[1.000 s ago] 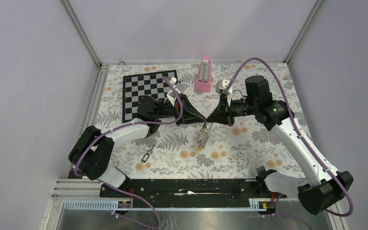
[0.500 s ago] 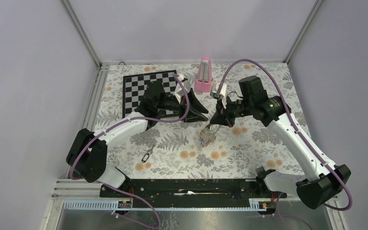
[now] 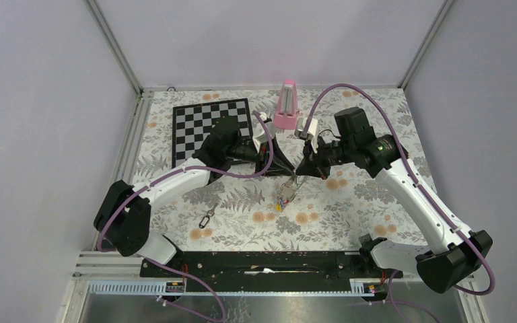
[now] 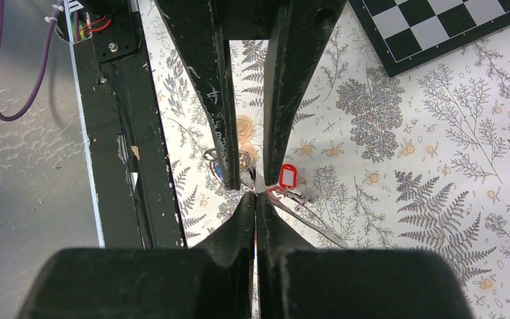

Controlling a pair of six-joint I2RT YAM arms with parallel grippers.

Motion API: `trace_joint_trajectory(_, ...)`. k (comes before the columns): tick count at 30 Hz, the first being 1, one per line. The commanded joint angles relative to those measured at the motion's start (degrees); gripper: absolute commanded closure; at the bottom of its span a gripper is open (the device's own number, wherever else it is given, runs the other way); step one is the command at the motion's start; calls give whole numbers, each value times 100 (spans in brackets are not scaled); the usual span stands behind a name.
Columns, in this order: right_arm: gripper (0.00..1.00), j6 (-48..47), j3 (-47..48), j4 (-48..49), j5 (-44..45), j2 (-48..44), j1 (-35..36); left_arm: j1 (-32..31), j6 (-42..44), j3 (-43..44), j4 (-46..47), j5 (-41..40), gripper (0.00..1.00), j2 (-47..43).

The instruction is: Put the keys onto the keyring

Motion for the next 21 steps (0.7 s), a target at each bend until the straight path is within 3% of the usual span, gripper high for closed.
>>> trace_joint_trajectory(1, 100, -30, 139, 183, -54, -40, 59, -30, 90, 260, 126, 46, 78, 25)
trace_joint_trajectory(8, 100, -7, 67, 230, -81, -67, 61, -31, -106, 204, 367, 61, 100, 54)
trace_joint_trajectory(11, 88, 5, -12, 305, -57, -149, 56, -3, -578, 83, 987, 130, 100, 42)
trace_joint_trajectory(16, 69, 128, -301, 656, -89, -492, -68, 116, -2240, -415, 3137, 193, 100, 60)
trace_joint_trajectory(21, 61, 179, -393, 734, -298, -616, -209, 128, -2759, -505, 3677, 153, 100, 81)
